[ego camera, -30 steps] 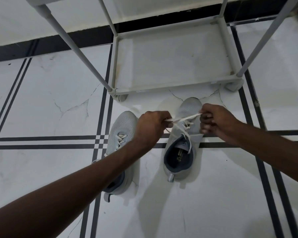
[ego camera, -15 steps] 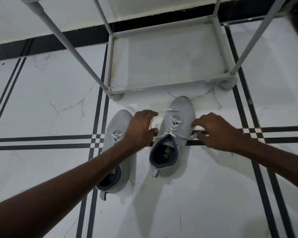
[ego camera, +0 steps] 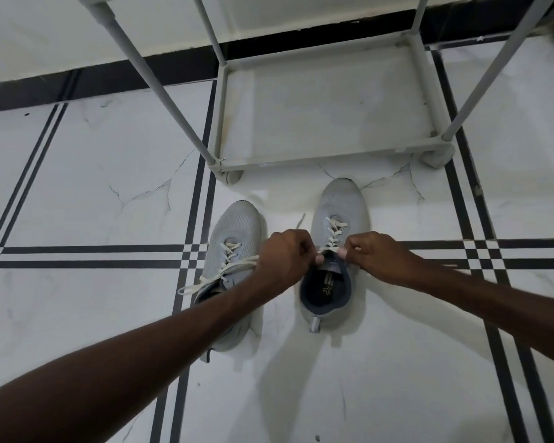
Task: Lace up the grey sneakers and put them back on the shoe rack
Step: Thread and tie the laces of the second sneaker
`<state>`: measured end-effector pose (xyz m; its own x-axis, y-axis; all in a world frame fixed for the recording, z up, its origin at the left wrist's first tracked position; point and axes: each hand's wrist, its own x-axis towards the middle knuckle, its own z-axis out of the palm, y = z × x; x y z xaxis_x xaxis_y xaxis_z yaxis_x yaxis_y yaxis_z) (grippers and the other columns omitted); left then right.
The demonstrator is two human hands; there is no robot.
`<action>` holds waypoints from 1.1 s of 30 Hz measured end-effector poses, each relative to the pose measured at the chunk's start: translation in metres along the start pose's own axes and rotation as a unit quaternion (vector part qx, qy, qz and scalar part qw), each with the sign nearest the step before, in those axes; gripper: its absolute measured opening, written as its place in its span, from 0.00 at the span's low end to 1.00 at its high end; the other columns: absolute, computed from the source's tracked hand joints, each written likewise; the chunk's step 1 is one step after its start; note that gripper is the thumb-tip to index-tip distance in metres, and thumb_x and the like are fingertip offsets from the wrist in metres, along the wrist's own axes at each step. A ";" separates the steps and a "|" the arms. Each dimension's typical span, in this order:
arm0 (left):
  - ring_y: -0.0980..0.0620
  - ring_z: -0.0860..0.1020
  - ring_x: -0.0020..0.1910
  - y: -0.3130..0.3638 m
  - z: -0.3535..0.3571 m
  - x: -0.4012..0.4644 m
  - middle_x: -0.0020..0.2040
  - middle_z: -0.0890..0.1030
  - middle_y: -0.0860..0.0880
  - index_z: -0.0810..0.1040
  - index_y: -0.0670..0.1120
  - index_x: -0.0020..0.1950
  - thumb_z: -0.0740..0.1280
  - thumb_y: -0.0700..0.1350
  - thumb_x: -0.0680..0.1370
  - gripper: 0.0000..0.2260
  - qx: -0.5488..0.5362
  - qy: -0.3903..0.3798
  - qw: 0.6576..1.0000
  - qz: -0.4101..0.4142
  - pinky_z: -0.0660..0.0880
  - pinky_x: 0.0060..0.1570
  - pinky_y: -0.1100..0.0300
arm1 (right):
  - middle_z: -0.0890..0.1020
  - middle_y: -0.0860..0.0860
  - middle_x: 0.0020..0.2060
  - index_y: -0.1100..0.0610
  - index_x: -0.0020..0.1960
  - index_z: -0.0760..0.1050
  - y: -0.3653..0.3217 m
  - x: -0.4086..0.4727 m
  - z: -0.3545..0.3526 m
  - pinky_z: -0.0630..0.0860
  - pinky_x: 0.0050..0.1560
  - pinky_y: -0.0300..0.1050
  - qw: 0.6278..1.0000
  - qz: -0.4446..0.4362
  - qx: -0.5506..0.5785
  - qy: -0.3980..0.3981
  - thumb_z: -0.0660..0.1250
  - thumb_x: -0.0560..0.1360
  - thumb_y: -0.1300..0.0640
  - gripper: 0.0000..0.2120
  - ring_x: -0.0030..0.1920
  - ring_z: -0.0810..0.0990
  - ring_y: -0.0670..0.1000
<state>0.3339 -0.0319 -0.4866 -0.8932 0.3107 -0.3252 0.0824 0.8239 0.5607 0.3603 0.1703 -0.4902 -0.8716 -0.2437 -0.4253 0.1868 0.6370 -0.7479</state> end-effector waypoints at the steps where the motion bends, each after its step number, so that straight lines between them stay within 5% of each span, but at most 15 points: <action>1: 0.46 0.84 0.38 -0.002 -0.002 0.000 0.40 0.85 0.48 0.80 0.49 0.40 0.74 0.51 0.72 0.07 0.015 -0.002 1.000 0.018 0.80 0.40 0.53 | 0.75 0.44 0.27 0.52 0.34 0.73 0.003 0.000 -0.001 0.66 0.32 0.41 0.993 -0.047 -0.110 0.003 0.63 0.80 0.52 0.15 0.29 0.73 0.43; 6: 0.45 0.81 0.45 -0.021 -0.013 -0.002 0.46 0.82 0.50 0.80 0.49 0.47 0.67 0.42 0.75 0.04 0.227 -0.007 0.964 0.138 0.66 0.35 0.58 | 0.75 0.43 0.28 0.46 0.31 0.66 0.040 0.005 -0.010 0.70 0.36 0.46 0.960 -0.100 -0.259 -0.025 0.63 0.78 0.56 0.18 0.32 0.73 0.49; 10: 0.45 0.81 0.46 -0.029 -0.010 -0.009 0.47 0.83 0.48 0.80 0.47 0.46 0.67 0.35 0.71 0.08 0.189 -0.030 0.976 0.100 0.75 0.39 0.53 | 0.76 0.47 0.30 0.55 0.36 0.74 0.048 0.012 -0.009 0.65 0.35 0.45 0.957 -0.106 -0.270 -0.032 0.64 0.79 0.55 0.13 0.32 0.73 0.50; 15: 0.46 0.82 0.42 -0.035 -0.011 -0.002 0.42 0.86 0.48 0.82 0.47 0.41 0.72 0.41 0.73 0.02 0.118 -0.051 0.989 0.067 0.77 0.42 0.54 | 0.75 0.46 0.29 0.50 0.35 0.69 0.046 0.006 -0.013 0.72 0.36 0.48 0.959 -0.081 -0.268 -0.033 0.62 0.80 0.52 0.14 0.31 0.72 0.49; 17: 0.49 0.82 0.39 -0.041 -0.018 -0.002 0.39 0.85 0.48 0.84 0.46 0.43 0.74 0.44 0.73 0.03 0.082 -0.076 0.992 0.055 0.77 0.41 0.58 | 0.73 0.42 0.29 0.49 0.36 0.68 0.044 0.001 -0.018 0.67 0.35 0.41 0.964 -0.071 -0.253 -0.036 0.59 0.81 0.52 0.15 0.30 0.70 0.41; 20: 0.54 0.80 0.32 -0.057 -0.040 -0.005 0.33 0.82 0.50 0.84 0.43 0.43 0.74 0.45 0.74 0.05 -0.001 -0.132 0.991 0.007 0.75 0.36 0.67 | 0.75 0.42 0.32 0.51 0.39 0.70 0.037 -0.011 -0.031 0.64 0.35 0.36 0.979 -0.053 -0.193 -0.027 0.58 0.82 0.55 0.13 0.34 0.73 0.40; 26: 0.50 0.74 0.33 -0.066 -0.089 -0.007 0.33 0.80 0.48 0.80 0.35 0.42 0.72 0.48 0.76 0.15 -0.230 -0.175 0.955 -0.066 0.73 0.36 0.62 | 0.84 0.52 0.34 0.61 0.41 0.78 0.009 -0.026 -0.060 0.72 0.34 0.40 0.991 0.027 0.122 -0.058 0.60 0.80 0.62 0.11 0.31 0.77 0.48; 30: 0.47 0.81 0.50 -0.036 -0.092 -0.002 0.50 0.83 0.44 0.81 0.46 0.41 0.67 0.48 0.78 0.09 -0.417 -0.198 0.885 -0.057 0.78 0.53 0.54 | 0.86 0.59 0.50 0.67 0.41 0.76 -0.004 -0.022 -0.057 0.75 0.52 0.52 0.964 0.016 0.259 -0.052 0.59 0.79 0.64 0.11 0.47 0.83 0.55; 33: 0.43 0.79 0.64 -0.012 -0.078 0.007 0.63 0.81 0.41 0.80 0.49 0.40 0.61 0.41 0.83 0.14 -0.475 -0.228 0.850 -0.035 0.73 0.64 0.47 | 0.84 0.60 0.56 0.65 0.44 0.75 -0.011 -0.018 -0.050 0.75 0.53 0.53 0.935 0.016 0.344 -0.087 0.59 0.80 0.62 0.10 0.50 0.82 0.58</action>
<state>0.2923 -0.0766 -0.4366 -0.5993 0.6057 -0.5234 -0.5510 0.1621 0.8186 0.3511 0.2046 -0.4491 -0.7851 -0.3854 -0.4849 0.5108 0.0398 -0.8588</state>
